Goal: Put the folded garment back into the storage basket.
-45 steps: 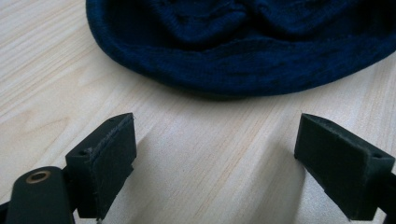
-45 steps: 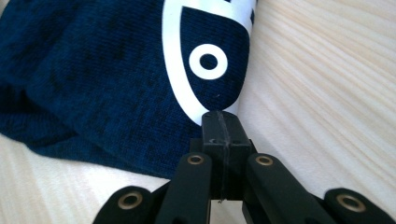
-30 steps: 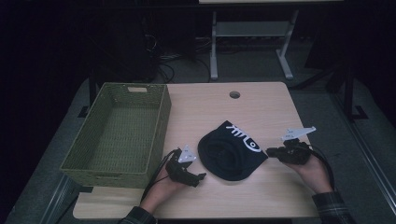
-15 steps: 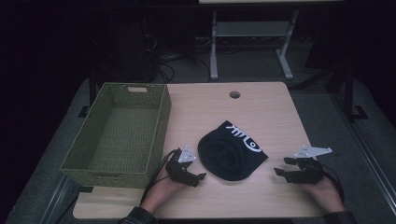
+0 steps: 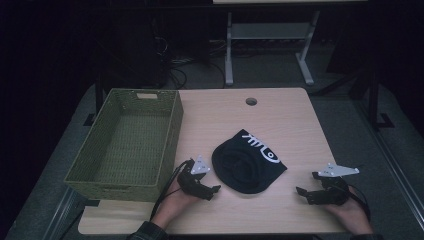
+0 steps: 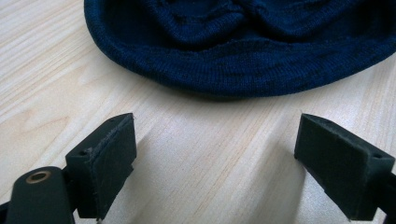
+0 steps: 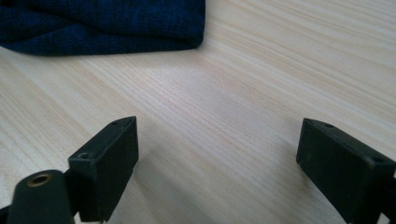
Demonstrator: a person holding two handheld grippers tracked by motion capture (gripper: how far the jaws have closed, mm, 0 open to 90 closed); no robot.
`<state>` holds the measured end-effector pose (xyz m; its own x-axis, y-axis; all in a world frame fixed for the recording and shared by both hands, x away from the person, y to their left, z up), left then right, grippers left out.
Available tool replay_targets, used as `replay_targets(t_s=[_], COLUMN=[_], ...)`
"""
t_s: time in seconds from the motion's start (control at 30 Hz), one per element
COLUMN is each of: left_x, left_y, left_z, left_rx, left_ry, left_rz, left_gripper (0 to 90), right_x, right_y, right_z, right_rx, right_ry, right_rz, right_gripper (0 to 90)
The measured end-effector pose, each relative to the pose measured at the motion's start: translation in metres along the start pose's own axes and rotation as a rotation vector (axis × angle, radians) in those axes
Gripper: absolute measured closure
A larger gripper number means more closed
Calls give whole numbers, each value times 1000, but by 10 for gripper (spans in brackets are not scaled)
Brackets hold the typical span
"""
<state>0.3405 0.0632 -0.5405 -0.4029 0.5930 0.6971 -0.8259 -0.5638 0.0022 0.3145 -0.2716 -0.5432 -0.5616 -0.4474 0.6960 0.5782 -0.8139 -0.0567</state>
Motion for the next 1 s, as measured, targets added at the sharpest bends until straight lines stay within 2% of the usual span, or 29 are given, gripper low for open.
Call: replay_targets(t_s=[0.33,0.53,0.63,1.0], left_x=[2,5,7,9], left_y=[2,5,8,9], left_z=[2,10,16,40], left_rx=[-3,4,-17,-29], left_ry=[-54,-57,-73,-85], left_rz=[6,-12,-19,-25], left_gripper=[127,128,128,137], right_x=[-3,-3,-3,-3], right_y=[-1,-1,-1,-1], right_z=[0,0,-1,-1], right_rx=[29,25,21,22], right_ry=[-1,-5,-7,-7], right_rz=[-14,-15,-16,-15], right_gripper=[86,81,81,81])
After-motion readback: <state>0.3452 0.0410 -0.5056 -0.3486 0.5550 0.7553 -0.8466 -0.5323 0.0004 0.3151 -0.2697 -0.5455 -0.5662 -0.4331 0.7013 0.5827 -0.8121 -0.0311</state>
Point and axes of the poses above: each handheld gripper's, and its own axes: x roughly backward along the jaws, z roughly out of its top, y roughly to its right, the point moved 9 cm from there along -x, roughly forward along the jaws
